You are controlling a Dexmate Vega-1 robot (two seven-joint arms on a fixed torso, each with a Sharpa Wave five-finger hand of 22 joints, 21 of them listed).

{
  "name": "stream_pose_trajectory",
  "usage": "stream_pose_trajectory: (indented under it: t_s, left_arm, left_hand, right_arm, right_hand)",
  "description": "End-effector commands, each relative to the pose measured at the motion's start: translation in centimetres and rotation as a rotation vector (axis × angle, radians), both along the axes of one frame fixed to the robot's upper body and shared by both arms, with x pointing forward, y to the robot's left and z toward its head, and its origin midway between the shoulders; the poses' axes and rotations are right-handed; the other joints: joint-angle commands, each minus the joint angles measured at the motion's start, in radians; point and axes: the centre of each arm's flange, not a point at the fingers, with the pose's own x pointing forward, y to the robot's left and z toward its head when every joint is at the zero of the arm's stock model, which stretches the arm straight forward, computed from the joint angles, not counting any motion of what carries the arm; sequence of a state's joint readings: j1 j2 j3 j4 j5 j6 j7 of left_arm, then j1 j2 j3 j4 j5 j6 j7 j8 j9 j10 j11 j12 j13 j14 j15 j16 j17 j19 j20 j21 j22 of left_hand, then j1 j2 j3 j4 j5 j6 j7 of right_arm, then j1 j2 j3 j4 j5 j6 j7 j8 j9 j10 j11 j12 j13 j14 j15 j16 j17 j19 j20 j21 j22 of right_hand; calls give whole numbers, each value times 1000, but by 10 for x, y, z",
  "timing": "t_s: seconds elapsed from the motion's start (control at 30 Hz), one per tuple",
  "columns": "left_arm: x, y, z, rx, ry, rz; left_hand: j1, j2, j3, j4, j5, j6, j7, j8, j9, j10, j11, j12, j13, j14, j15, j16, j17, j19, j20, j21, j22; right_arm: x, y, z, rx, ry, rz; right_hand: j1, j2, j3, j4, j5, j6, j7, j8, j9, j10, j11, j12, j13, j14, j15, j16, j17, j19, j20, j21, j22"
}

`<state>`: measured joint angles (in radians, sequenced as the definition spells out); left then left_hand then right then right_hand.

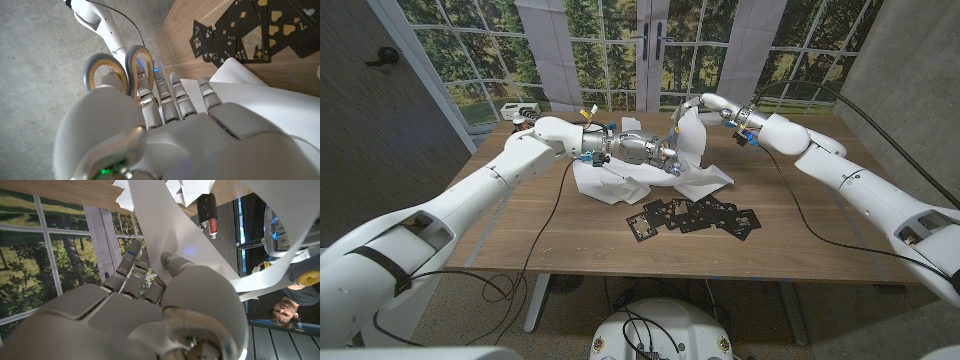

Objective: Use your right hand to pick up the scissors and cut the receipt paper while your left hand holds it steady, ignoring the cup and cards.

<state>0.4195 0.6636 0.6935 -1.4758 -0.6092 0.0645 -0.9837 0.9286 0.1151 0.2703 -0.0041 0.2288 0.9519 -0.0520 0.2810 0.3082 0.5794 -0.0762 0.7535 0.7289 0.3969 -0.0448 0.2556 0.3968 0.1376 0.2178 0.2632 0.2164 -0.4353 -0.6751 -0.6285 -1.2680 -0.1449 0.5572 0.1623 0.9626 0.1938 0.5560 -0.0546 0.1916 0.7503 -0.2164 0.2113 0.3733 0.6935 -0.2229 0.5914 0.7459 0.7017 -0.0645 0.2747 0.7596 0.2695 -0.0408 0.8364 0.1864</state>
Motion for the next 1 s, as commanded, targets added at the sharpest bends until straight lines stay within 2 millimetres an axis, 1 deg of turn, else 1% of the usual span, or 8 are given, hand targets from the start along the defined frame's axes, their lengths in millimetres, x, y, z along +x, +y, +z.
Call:
stream_pose_trajectory:
  t_s: [0.03, 0.53, 0.73, 1.0]
  left_arm:
    - [-1, -1, -1, -15, -1, -4]
    - [-7, 6, 3, -73, -23, 7]
    - [-6, 6, 5, -83, -27, 1]
    - [-7, 14, 10, -108, -33, 16]
  left_hand:
    - [101, 88, 14, 2, -5, 3, -4, 5, 5, 107, -101, 17, 62, 2, -19, 3, 1, 6, -2, 6, 4]
    - [92, 80, 39, 9, -20, 5, -1, 9, 15, 111, -103, 16, 65, 2, -20, -2, -3, 4, -2, 6, 3]
    - [88, 77, 49, 11, -26, 5, -1, 10, 18, 115, -104, 15, 63, 4, -20, -4, -6, 3, -2, 7, 3]
    - [84, 74, 59, 12, -31, 4, -2, 11, 23, 114, -104, 14, 65, 3, -19, -7, -8, 3, -2, 7, 2]
  right_arm:
    - [-3, -3, -2, 4, 1, -11]
    - [-5, -6, -2, 12, 5, -29]
    - [-6, -7, -3, 13, 11, -40]
    - [-7, -4, -1, 22, 19, -44]
  right_hand:
    - [8, 2, -43, 38, 0, 5, 0, 4, 1, 32, 20, 1, 1, 8, -169, 3, 0, -2, -25, 8, -1]
    - [10, 2, -44, 38, -1, 4, 1, 3, 1, 34, 20, -1, 4, 10, -170, 4, 0, -3, -26, 10, -1]
    - [10, 2, -44, 38, -1, 4, 1, 3, 1, 36, 20, -1, 6, 10, -169, 4, 0, -3, -26, 11, -1]
    - [11, 2, -44, 38, -1, 5, 1, 3, 1, 37, 20, -3, 7, 10, -170, 5, 1, -3, -27, 12, -1]
